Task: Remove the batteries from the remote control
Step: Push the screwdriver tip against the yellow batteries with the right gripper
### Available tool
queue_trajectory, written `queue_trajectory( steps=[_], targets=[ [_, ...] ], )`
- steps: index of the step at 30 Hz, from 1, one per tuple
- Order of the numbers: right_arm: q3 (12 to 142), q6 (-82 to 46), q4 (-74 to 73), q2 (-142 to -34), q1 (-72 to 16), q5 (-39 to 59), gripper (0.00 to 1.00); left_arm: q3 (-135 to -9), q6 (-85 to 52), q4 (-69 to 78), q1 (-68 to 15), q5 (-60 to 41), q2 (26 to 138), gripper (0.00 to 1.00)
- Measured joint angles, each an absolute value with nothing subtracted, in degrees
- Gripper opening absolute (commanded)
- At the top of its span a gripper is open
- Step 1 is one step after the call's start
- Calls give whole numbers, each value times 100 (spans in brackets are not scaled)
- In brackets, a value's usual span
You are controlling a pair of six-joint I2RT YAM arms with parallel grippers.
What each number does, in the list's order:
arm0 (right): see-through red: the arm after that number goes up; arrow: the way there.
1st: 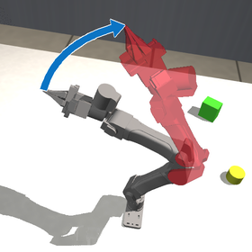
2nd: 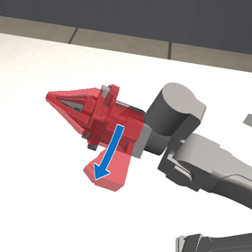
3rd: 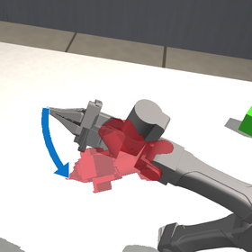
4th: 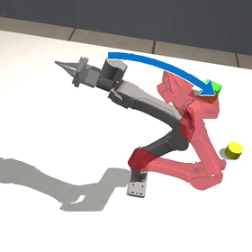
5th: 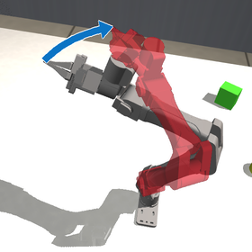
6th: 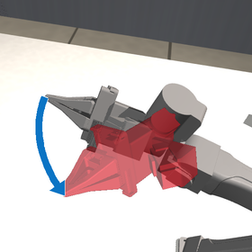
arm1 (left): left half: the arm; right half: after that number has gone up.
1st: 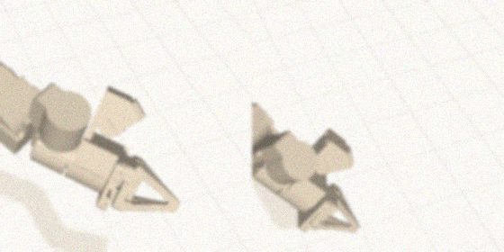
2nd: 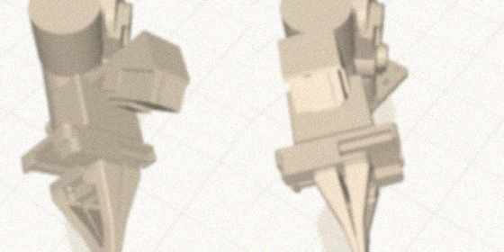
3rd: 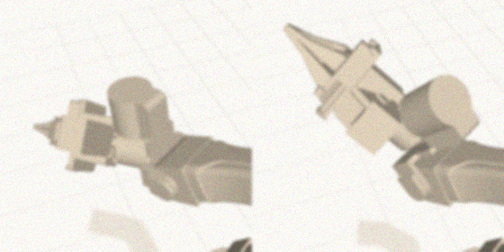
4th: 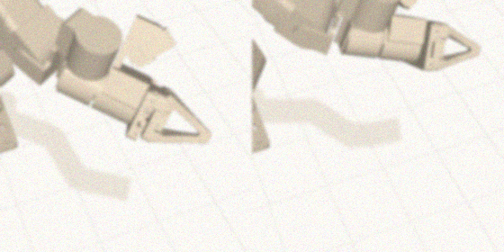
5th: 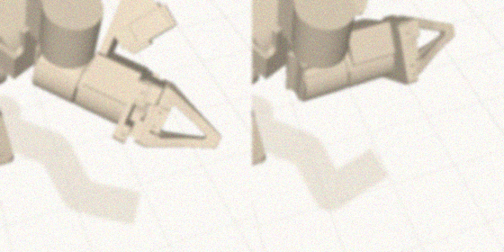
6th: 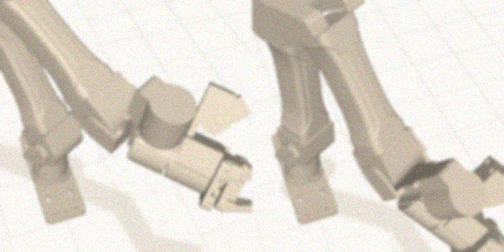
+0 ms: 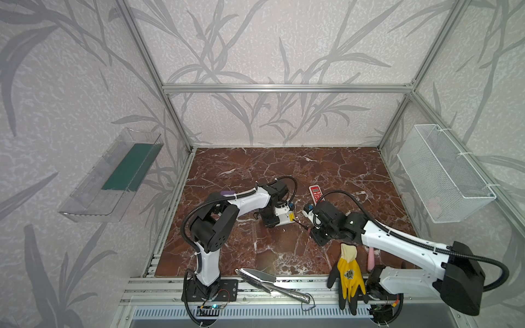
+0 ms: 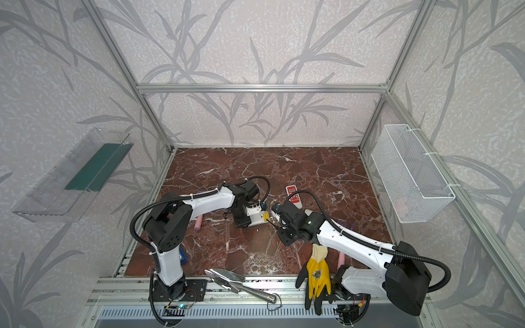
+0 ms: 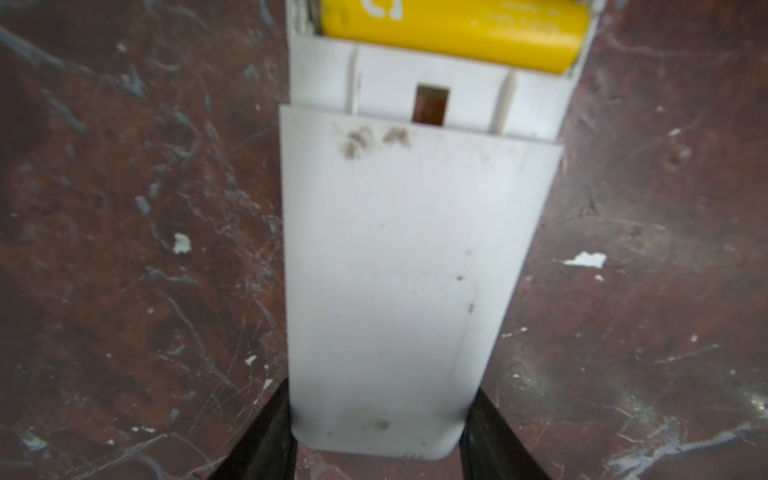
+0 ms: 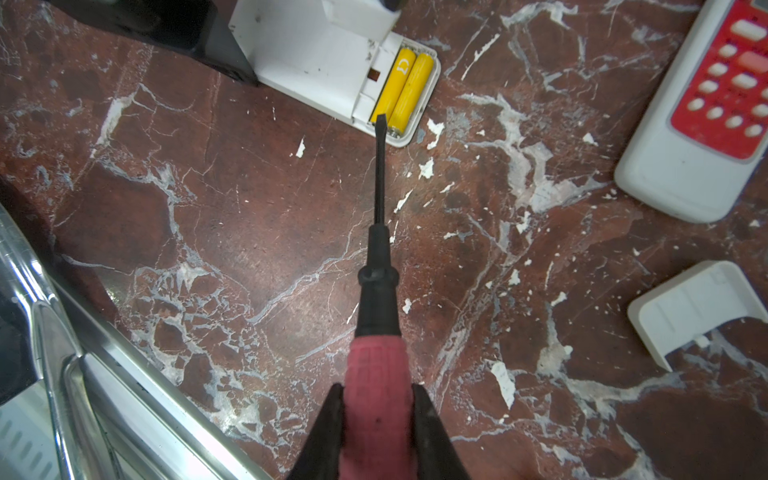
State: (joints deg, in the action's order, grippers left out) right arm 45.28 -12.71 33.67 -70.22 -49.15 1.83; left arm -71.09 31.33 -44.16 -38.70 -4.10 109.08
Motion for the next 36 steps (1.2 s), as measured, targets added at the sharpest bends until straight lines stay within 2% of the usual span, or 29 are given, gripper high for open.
queue_trajectory(
  steps=[36],
  targets=[
    [4342, -1500, 3153, -7179, -4915, 346, 0, -7107, 3129, -4418, -3896, -340, 10908, 50]
  ],
)
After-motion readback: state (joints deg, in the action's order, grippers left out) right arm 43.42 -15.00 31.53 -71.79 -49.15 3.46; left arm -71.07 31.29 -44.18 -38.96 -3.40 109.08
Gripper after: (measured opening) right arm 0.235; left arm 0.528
